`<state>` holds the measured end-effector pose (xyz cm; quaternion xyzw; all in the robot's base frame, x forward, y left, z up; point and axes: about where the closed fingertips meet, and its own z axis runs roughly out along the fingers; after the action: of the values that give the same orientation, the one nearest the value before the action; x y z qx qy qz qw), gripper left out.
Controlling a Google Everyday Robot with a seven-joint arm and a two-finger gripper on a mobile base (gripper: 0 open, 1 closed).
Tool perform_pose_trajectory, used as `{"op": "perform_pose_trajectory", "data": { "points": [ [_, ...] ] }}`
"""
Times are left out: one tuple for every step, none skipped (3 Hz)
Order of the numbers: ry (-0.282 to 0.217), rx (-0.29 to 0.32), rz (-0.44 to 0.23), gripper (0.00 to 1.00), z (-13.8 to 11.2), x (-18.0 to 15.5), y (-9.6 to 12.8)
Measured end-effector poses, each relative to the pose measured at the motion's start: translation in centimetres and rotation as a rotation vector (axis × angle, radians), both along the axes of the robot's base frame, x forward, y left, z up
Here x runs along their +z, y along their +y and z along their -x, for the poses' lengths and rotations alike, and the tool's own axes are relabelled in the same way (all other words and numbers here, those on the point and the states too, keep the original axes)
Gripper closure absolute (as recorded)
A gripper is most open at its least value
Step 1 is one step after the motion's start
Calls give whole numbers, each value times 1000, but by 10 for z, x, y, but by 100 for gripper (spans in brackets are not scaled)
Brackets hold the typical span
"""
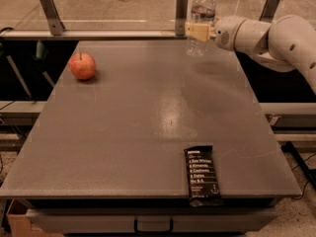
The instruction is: Move water bottle near apple
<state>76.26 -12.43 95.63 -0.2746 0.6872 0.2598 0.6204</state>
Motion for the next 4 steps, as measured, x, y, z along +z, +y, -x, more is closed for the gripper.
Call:
{"op": "perform_pose_trajectory", "data": {
  "points": [
    [-4,-1,-3,100,2,3,-2],
    [-4,0,-3,100,2,3,-2],
    [2,123,-41,100,15,2,59],
    [7,251,-77,100,37,11,128]
  ]
}}
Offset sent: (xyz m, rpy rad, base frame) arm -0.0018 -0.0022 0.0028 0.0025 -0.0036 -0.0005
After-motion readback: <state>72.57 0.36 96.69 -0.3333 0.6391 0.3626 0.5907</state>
